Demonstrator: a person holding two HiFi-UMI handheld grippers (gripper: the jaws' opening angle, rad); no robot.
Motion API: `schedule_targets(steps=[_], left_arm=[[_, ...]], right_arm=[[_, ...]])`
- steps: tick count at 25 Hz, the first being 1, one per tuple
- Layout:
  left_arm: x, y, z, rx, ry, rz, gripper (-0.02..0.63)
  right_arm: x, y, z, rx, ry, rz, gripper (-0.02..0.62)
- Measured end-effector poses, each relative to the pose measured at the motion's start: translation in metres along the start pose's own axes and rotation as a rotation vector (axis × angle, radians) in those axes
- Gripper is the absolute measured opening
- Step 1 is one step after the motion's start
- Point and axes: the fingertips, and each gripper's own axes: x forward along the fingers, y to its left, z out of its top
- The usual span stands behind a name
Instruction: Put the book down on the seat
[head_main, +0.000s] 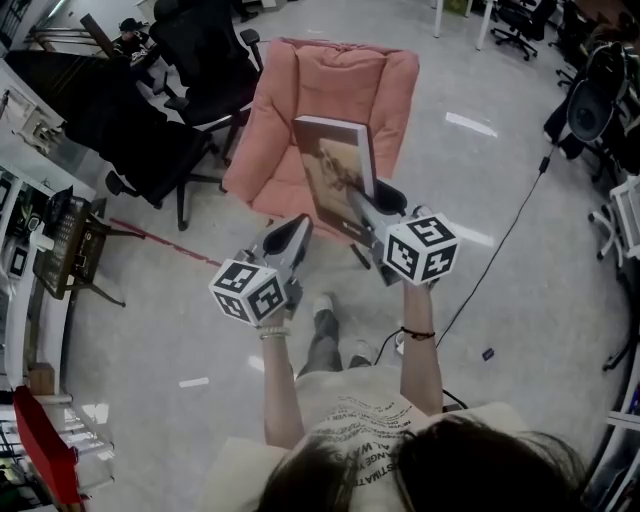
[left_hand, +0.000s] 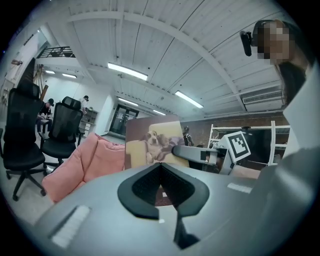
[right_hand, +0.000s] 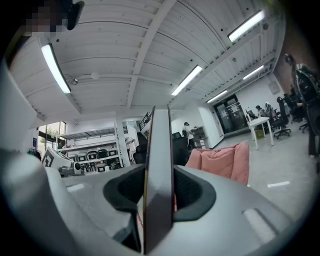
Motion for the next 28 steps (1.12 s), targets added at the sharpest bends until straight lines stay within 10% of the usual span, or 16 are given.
schedule_targets(steps=[28], left_arm=[[0.092,0.156,0.023,-0.041,0.058,-0.141,0.003]], right_arm=[[0.142,-0.067,-0.016,0.058,0.048,-0.15,0.15]])
